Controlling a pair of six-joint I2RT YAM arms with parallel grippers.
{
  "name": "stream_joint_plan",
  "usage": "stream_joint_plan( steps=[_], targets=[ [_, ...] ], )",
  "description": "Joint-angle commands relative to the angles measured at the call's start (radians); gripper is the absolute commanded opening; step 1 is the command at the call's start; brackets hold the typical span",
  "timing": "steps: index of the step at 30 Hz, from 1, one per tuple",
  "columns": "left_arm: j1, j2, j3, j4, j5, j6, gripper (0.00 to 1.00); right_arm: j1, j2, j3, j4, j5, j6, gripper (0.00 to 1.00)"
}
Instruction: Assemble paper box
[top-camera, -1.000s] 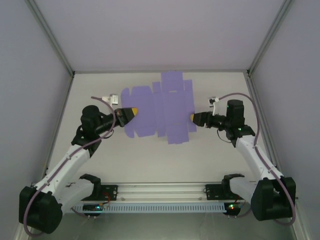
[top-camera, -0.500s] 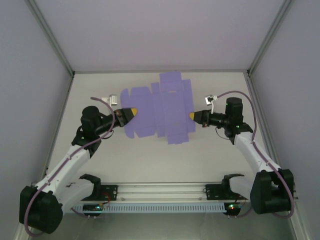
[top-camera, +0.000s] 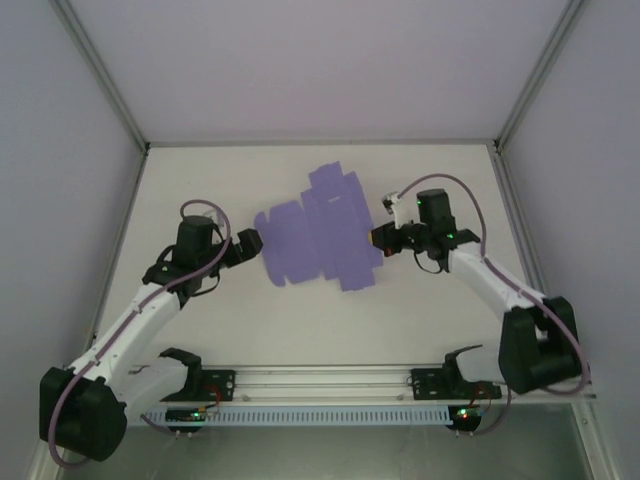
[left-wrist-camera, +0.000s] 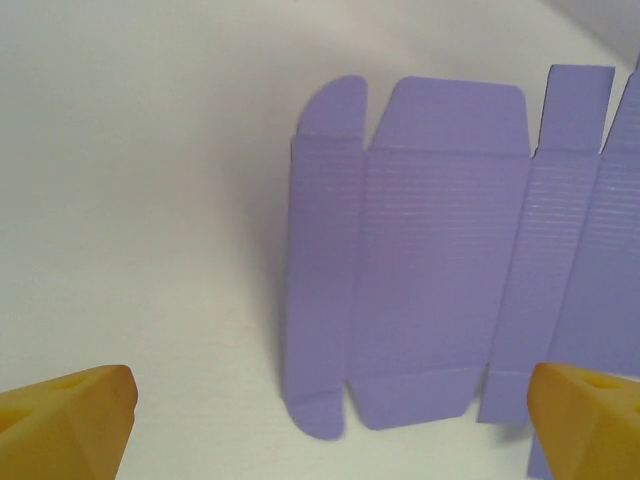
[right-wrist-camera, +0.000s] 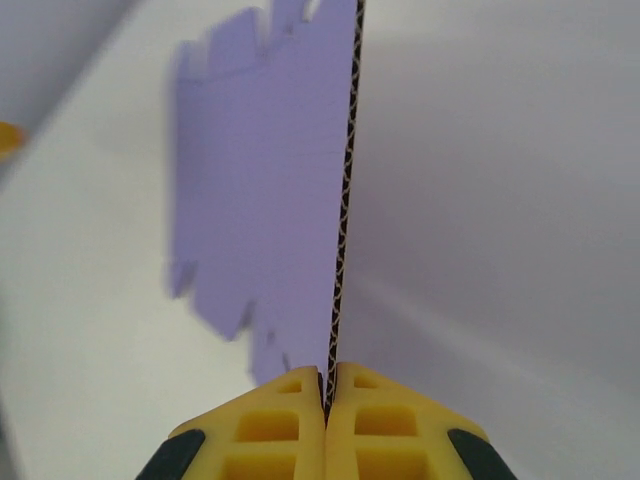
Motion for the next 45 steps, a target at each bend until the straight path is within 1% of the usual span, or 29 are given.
stream_joint_plan(
  steps=[1, 4, 6, 10, 14, 19, 22, 24, 27, 32, 35, 39, 45],
  targets=[
    [0.002, 0.003, 0.013, -0.025, -0.003, 0.033, 1.00, 0.066, 0.088, 0.075, -0.093, 0.263, -0.236, 0.00],
    [0.002, 0.026, 0.020, 0.041, 0.078, 0.040, 0.99, 0.149, 0.157, 0.107, -0.054, 0.498, -0.385, 0.00],
    [0.002, 0.052, 0.033, 0.084, 0.133, 0.048, 1.00, 0.195, 0.187, 0.102, 0.015, 0.620, -0.466, 0.00],
    [0.002, 0.129, 0.073, 0.146, 0.211, 0.043, 0.99, 0.266, 0.224, 0.092, 0.122, 0.742, -0.574, 0.00],
    [0.001, 0.234, 0.156, 0.158, 0.257, 0.047, 1.00, 0.359, 0.247, 0.020, 0.301, 0.877, -0.752, 0.00],
    [0.001, 0.347, 0.278, 0.173, 0.325, 0.074, 1.00, 0.434, 0.299, -0.035, 0.502, 0.998, -0.968, 0.00],
    [-0.001, 0.419, 0.352, 0.170, 0.354, 0.082, 1.00, 0.464, 0.325, -0.059, 0.611, 1.008, -1.091, 0.00],
    [-0.005, 0.466, 0.393, 0.158, 0.368, 0.091, 1.00, 0.474, 0.335, -0.053, 0.624, 0.995, -1.119, 0.00],
    [-0.010, 0.539, 0.451, 0.136, 0.398, 0.107, 0.99, 0.479, 0.335, -0.028, 0.575, 0.974, -1.105, 0.00],
    [-0.016, 0.629, 0.509, 0.090, 0.426, 0.131, 0.92, 0.482, 0.318, -0.017, 0.563, 0.955, -1.086, 0.00],
    [-0.021, 0.649, 0.498, 0.091, 0.426, 0.134, 0.88, 0.481, 0.312, 0.000, 0.536, 0.948, -1.066, 0.00],
    [-0.027, 0.675, 0.484, 0.104, 0.468, 0.123, 0.75, 0.481, 0.294, 0.004, 0.532, 0.932, -1.032, 0.00],
    [-0.053, 0.675, 0.442, 0.163, 0.544, 0.091, 0.69, 0.481, 0.265, 0.015, 0.521, 0.918, -0.952, 0.00]
  ],
)
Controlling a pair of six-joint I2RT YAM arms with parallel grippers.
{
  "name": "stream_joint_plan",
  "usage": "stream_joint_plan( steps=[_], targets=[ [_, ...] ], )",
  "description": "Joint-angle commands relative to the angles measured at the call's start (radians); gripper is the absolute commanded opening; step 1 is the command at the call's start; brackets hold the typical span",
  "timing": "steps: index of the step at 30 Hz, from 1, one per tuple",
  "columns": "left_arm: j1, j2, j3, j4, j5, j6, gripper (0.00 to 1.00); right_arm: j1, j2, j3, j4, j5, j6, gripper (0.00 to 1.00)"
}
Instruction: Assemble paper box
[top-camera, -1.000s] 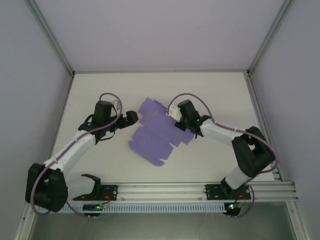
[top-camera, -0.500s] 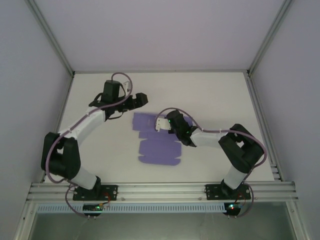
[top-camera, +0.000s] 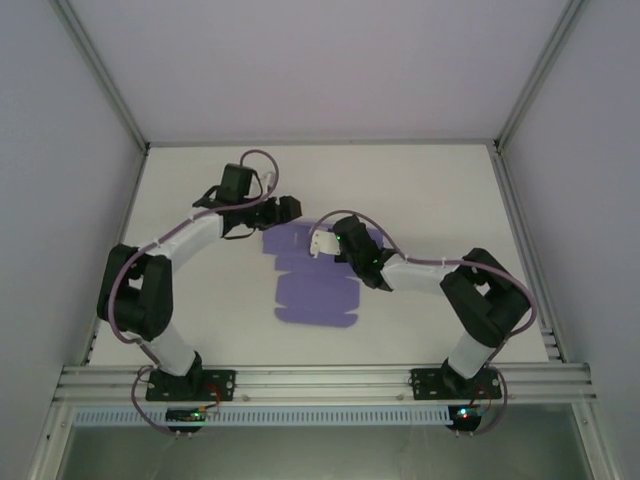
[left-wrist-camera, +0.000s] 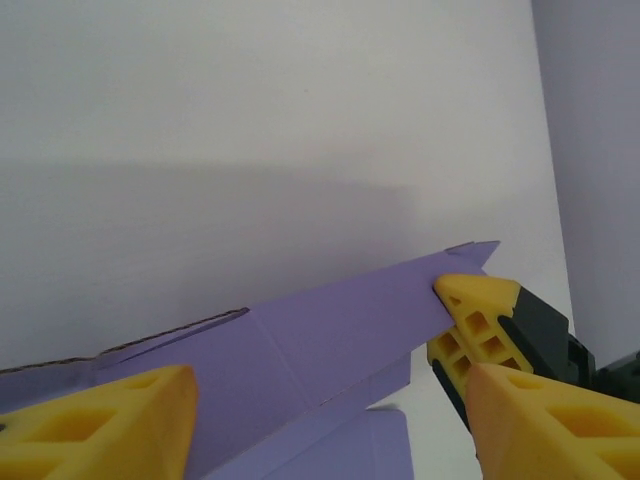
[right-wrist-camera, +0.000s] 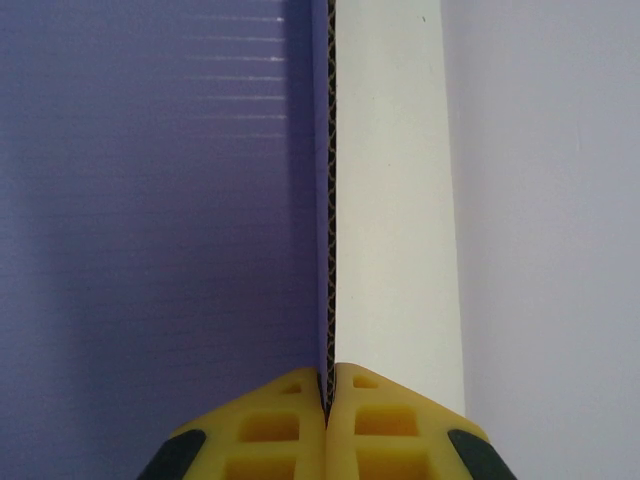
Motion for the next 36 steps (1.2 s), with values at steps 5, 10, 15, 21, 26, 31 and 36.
stream_joint_plan(
  steps=[5, 10, 15, 21, 26, 31, 36],
  targets=[
    [-0.042, -0.004, -0.047, 0.093, 0.106, -0.064, 0.65, -0.005, -0.070, 0.030, -0.023, -0.068, 0.135, 0.00],
    [-0.067, 0.007, -0.075, 0.248, 0.173, -0.149, 0.59, 0.002, -0.072, 0.015, 0.010, -0.067, 0.135, 0.00],
    [-0.075, 0.038, -0.062, 0.279, 0.146, -0.189, 0.37, 0.028, -0.073, -0.028, 0.081, -0.096, 0.120, 0.00],
    [-0.080, 0.038, -0.068, 0.280, 0.112, -0.200, 0.26, 0.040, -0.080, -0.045, 0.105, -0.096, 0.099, 0.00],
    [-0.081, 0.006, -0.085, 0.259, 0.090, -0.177, 0.37, 0.035, -0.094, -0.051, 0.086, -0.090, 0.103, 0.00],
    [-0.078, -0.120, -0.115, 0.123, -0.036, -0.053, 0.71, 0.004, -0.122, -0.047, 0.039, -0.069, 0.123, 0.00],
    [-0.062, -0.306, -0.207, -0.012, -0.261, 0.027, 1.00, -0.043, -0.172, -0.049, -0.054, -0.111, 0.155, 0.00]
  ],
)
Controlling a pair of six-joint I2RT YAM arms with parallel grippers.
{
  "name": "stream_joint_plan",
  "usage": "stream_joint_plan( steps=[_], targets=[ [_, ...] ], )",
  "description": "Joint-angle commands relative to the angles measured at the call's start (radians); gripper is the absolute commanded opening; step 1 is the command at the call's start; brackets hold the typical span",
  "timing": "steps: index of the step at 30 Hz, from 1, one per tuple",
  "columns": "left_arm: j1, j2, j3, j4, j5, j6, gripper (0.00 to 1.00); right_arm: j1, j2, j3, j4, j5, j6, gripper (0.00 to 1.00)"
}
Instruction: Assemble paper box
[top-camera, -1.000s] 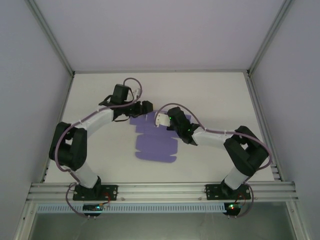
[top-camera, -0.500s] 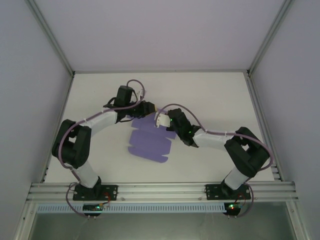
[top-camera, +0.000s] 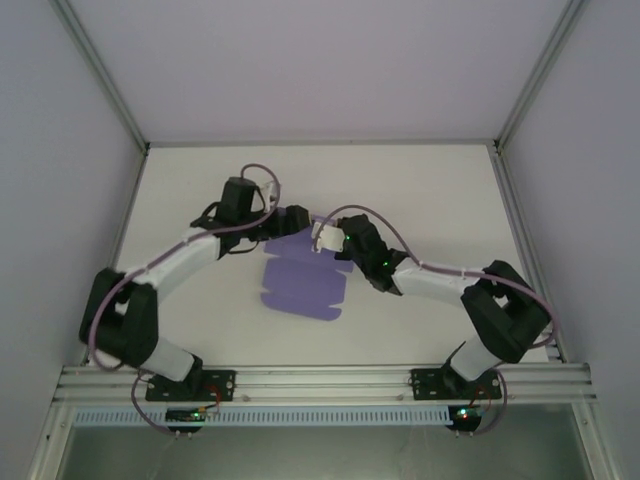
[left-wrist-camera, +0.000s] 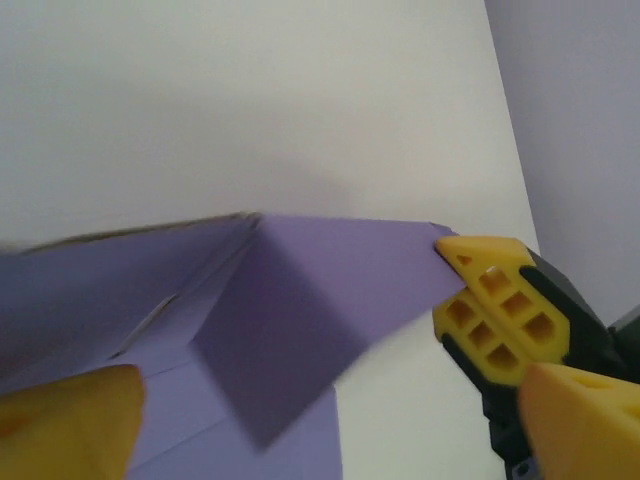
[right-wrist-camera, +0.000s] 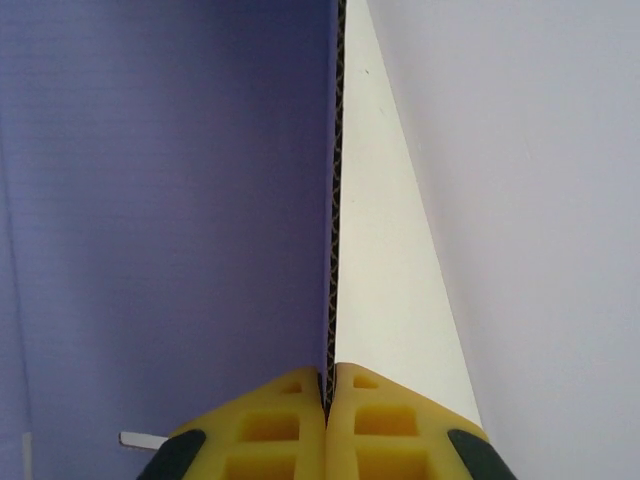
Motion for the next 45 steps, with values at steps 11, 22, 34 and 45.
stream_joint_plan(
  steps=[11, 22, 34, 45],
  targets=[
    [0.223, -0.277, -0.279, -0.135, -0.273, 0.118, 1.00, -0.158, -0.166, 0.009, -0.237, -0.350, 0.108, 0.00],
    [0.233, -0.155, -0.367, 0.195, -0.010, 0.195, 0.99, -0.168, -0.154, 0.039, -0.256, -0.338, 0.173, 0.00],
    [0.209, -0.066, -0.392, 0.364, 0.262, 0.234, 0.92, -0.180, -0.150, 0.063, -0.266, -0.382, 0.241, 0.00],
    [0.175, -0.088, -0.379, 0.433, 0.166, 0.207, 0.59, -0.186, -0.130, 0.062, -0.290, -0.395, 0.280, 0.00]
  ],
)
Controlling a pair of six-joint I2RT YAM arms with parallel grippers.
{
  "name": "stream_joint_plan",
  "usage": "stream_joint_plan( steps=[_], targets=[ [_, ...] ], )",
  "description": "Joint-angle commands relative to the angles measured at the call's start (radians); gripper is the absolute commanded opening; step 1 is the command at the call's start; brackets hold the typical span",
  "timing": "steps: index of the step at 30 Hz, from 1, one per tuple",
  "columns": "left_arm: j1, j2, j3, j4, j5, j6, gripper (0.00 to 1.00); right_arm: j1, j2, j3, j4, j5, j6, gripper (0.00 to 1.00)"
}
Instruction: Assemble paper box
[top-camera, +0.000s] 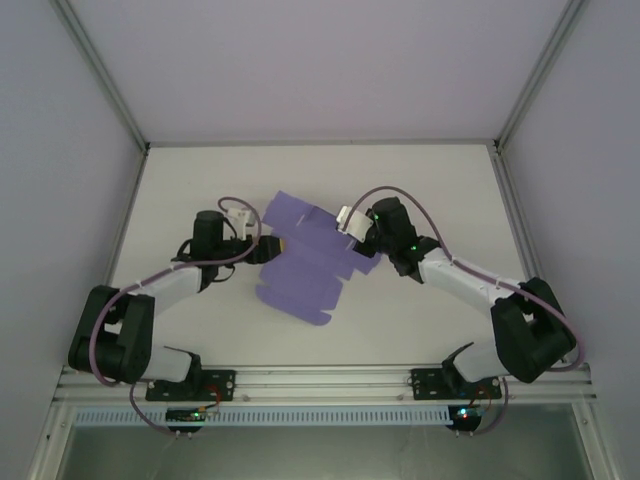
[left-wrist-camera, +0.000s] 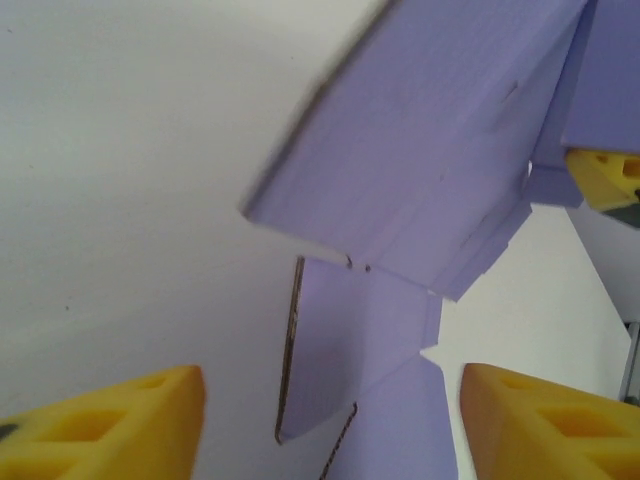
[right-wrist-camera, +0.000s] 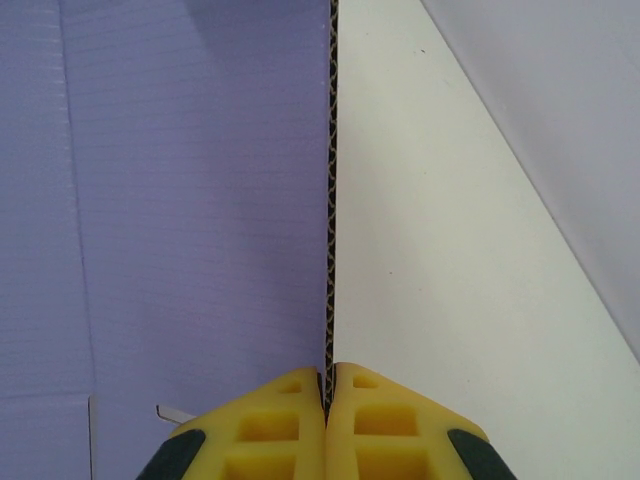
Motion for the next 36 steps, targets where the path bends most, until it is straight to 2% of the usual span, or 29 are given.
stream_joint_plan(
  steps=[1, 8, 11, 16, 18, 23, 27, 32, 34, 36],
  targets=[
    [-0.001, -0.030, 0.010, 0.028, -0.033, 0.002, 0.53, -0.009, 0.004, 0.033, -0.022, -0.024, 0.039, 0.00],
    [-0.014, -0.082, -0.029, 0.044, -0.077, 0.015, 0.00, -0.026, 0.014, 0.055, -0.060, -0.034, 0.091, 0.00],
    [-0.044, -0.116, -0.047, 0.050, -0.110, 0.056, 0.00, -0.028, 0.023, 0.074, -0.095, -0.037, 0.106, 0.00],
    [-0.189, -0.163, -0.005, -0.096, -0.344, 0.247, 0.00, -0.028, 0.057, 0.148, -0.211, -0.015, 0.146, 0.00],
    [-0.237, -0.168, 0.001, -0.113, -0.405, 0.282, 0.00, -0.029, 0.072, 0.183, -0.251, -0.022, 0.184, 0.00],
    [-0.291, -0.195, -0.027, -0.050, -0.378, 0.299, 0.00, -0.054, 0.144, 0.302, -0.400, -0.007, 0.284, 0.00],
    [-0.320, -0.237, -0.065, -0.008, -0.402, 0.310, 0.00, -0.077, 0.210, 0.359, -0.508, 0.027, 0.327, 0.00],
    [-0.323, -0.328, -0.161, 0.071, -0.504, 0.253, 0.00, -0.092, 0.221, 0.385, -0.527, -0.020, 0.367, 0.00],
    [-0.325, -0.360, -0.189, 0.092, -0.467, 0.270, 0.00, -0.087, 0.208, 0.375, -0.491, 0.005, 0.348, 0.00],
    [-0.350, -0.369, -0.186, 0.077, -0.486, 0.317, 0.00, -0.065, 0.195, 0.374, -0.478, 0.013, 0.326, 0.00]
  ],
)
